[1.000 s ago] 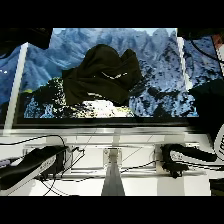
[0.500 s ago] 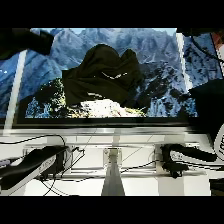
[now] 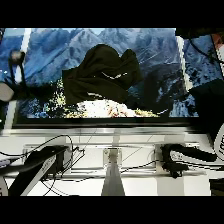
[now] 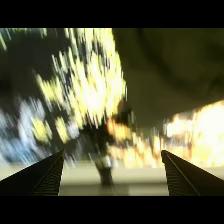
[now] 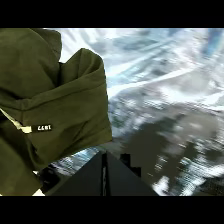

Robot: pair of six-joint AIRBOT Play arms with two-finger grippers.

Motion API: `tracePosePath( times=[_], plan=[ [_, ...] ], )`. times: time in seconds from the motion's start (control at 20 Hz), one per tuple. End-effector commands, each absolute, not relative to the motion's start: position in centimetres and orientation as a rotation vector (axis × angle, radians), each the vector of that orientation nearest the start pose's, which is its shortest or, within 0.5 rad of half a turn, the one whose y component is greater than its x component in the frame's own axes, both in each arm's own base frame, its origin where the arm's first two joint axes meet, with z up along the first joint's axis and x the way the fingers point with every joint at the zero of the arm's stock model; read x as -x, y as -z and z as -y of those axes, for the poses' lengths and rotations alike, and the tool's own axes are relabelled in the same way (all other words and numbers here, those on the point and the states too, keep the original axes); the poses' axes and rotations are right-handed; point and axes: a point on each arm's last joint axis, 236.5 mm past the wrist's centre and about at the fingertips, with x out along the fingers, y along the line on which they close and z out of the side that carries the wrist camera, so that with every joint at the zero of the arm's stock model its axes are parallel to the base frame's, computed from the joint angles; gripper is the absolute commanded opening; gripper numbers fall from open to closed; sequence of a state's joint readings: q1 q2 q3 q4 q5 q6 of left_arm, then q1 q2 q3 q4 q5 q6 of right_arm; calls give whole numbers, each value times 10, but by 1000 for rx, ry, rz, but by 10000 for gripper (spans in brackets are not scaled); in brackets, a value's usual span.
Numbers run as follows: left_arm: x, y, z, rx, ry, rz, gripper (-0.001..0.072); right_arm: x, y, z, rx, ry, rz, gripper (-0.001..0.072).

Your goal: Fold the clothes and pants, and hang the long-sleeved shirts on hangers.

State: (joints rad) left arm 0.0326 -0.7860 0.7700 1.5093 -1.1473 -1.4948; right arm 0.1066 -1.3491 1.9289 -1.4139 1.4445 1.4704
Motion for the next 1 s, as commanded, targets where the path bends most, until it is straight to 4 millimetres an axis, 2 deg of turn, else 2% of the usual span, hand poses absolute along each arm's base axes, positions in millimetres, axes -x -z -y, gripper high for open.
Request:
tracePosePath(
  times=[0.0,0.05,0.1,0.25,0.4,0.45,0.5,0.55,0.8,0.95],
  plan=[
    [-237,41,7,95,28,-1298,607,-439,-254,-86,46,-284,-819,27],
    [-235,49,7,138,0,-1316,394,-440,-254,-86,45,-284,-814,27],
    [-236,53,6,167,-14,-1320,376,-440,-255,-86,45,-284,-813,27],
    [-245,65,7,353,-34,-1334,376,-440,-255,-85,46,-282,-812,27],
    [-258,67,39,604,169,-1327,382,-440,-255,-85,46,-282,-812,27],
    [-268,63,48,662,254,-1285,420,-440,-255,-85,46,-282,-812,27],
    [-277,62,53,692,305,-1251,545,-440,-255,-85,46,-282,-812,27],
    [-280,66,56,700,342,-1243,585,-441,-256,-85,45,-282,-807,27],
    [-286,111,47,720,284,-1299,594,-445,-259,-86,43,-280,-785,27],
    [-301,112,54,753,331,-1237,593,-449,-236,-85,47,-275,-845,26]
  ],
)
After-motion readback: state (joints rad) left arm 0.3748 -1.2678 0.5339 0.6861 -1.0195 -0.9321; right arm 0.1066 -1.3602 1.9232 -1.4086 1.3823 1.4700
